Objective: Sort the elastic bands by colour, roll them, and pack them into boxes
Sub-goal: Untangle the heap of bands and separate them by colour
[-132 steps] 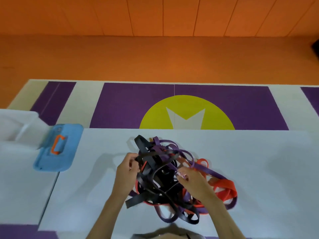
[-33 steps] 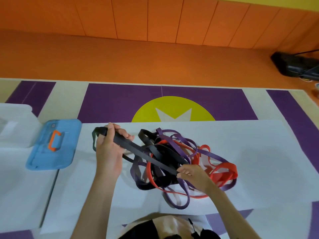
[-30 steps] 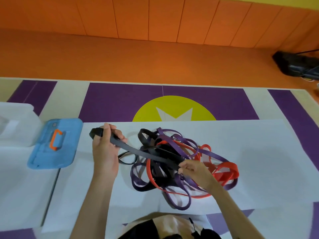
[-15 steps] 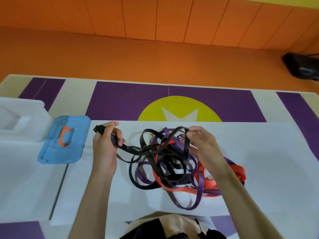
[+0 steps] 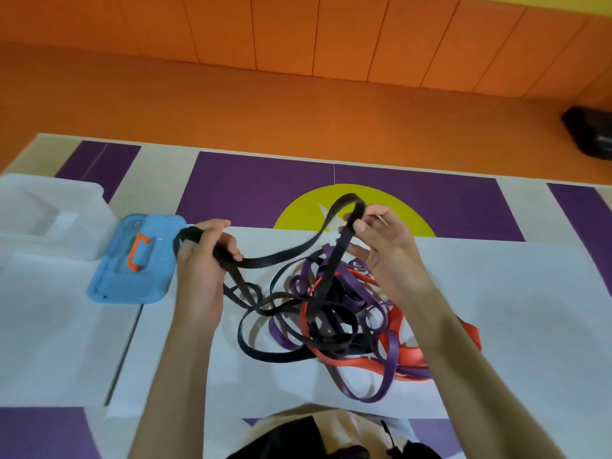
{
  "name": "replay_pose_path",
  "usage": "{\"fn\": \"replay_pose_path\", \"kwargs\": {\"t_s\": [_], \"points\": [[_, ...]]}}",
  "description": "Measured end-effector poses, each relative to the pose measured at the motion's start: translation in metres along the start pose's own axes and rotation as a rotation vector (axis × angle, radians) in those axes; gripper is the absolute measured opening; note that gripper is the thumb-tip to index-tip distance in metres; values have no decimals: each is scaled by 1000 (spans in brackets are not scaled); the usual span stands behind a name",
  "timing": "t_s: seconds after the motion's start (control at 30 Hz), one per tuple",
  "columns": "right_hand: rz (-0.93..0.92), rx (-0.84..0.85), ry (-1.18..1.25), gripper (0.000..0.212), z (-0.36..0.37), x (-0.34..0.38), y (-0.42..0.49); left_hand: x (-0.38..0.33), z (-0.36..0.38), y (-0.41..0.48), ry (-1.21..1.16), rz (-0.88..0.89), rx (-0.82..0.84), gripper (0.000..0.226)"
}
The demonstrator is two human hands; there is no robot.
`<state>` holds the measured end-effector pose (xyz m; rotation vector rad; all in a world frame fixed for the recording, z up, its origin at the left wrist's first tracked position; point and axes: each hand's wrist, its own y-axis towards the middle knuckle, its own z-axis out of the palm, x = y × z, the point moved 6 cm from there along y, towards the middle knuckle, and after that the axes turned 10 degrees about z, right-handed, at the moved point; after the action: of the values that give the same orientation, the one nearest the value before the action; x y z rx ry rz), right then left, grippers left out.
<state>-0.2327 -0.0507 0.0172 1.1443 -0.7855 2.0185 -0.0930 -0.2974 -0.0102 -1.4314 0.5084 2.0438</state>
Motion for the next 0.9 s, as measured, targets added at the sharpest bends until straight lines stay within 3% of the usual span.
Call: {"fn": "replay_pose_path", "kwargs": {"t_s": [0.1,0.27,0.57,0.7,0.83,0.9], "points": [[-40,55,-125,17,12,-3,7,10,16,-10,12,-34,105,10],[-44,80,-532,31,28,-25,14,14,28,-21,61,6,189,26],[116,86,-1104,34,-16,-75,14,-26,-14,-4,71,109,-59,23],[251,116,-1110,24,-38,-95,10,-54,-27,-2,103,194,-69,18],[283,34,-1279,36,-50,-119,8,-64,-28,-5,137,222,-63,16],[415,-5,-1359,50,-60,-140,5,-61,-29,-6,163,202,-75,15]]}}
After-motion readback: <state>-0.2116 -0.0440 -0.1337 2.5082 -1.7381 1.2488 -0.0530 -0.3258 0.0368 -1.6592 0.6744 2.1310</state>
